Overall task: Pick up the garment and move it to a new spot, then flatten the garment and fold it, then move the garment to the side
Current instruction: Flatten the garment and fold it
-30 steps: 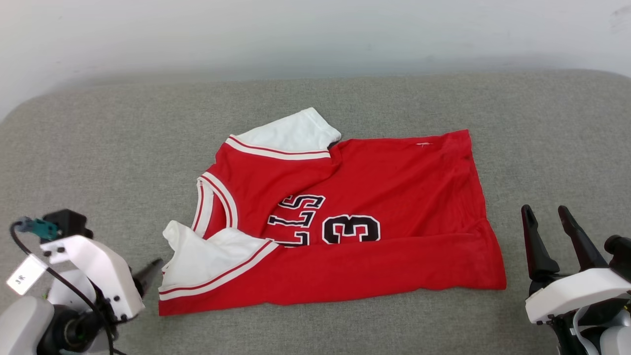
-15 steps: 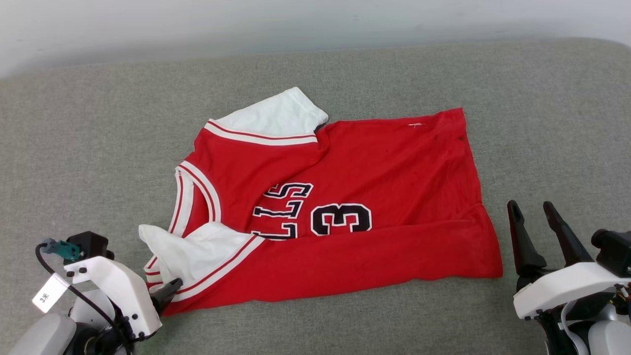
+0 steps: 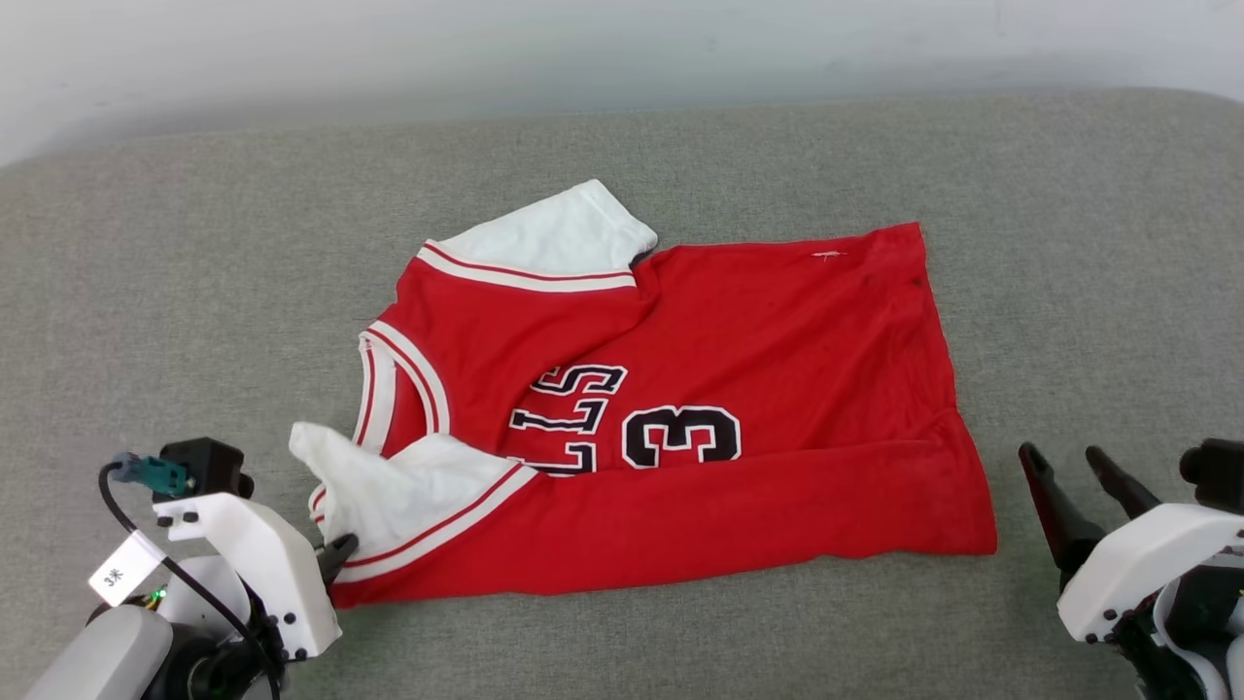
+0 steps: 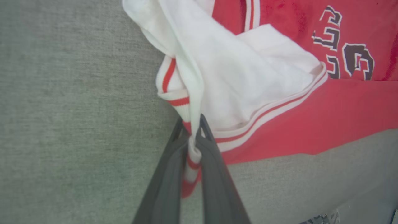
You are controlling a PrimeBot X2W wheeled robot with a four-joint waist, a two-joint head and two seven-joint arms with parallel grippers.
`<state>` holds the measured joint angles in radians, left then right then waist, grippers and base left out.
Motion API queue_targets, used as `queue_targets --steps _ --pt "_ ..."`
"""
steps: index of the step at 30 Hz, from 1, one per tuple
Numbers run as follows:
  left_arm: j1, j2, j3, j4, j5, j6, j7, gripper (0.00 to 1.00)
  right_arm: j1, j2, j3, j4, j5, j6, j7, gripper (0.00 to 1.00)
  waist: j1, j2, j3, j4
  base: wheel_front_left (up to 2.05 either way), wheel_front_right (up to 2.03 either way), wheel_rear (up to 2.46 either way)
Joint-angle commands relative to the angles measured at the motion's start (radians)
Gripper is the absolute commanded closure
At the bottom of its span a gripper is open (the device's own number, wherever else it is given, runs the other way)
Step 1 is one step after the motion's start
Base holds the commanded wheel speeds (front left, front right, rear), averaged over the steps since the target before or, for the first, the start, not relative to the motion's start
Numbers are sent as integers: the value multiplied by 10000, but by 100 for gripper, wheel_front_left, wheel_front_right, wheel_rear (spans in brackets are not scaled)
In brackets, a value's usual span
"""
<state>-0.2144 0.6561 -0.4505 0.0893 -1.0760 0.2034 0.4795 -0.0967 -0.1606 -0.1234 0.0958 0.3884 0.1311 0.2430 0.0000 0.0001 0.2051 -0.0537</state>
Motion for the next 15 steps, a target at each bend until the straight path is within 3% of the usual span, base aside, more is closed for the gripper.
queue_targets --steps 1,8,15 --pt "-113 117 43 -227 119 69 -97 100 -17 -269 124 -119 143 -9 640 0 0 -1 -54 46 0 0 0" --pt "-184 203 15 -1100 451 263 -280 100 58 -825 638 -507 689 -9 3704 0 0 -1 12 314 0 0 0" --pt "-383 51 -123 -1418 627 364 -336 100 -329 -675 1091 -20 797 -9 4369 0 0 -1 485 566 0 0 0"
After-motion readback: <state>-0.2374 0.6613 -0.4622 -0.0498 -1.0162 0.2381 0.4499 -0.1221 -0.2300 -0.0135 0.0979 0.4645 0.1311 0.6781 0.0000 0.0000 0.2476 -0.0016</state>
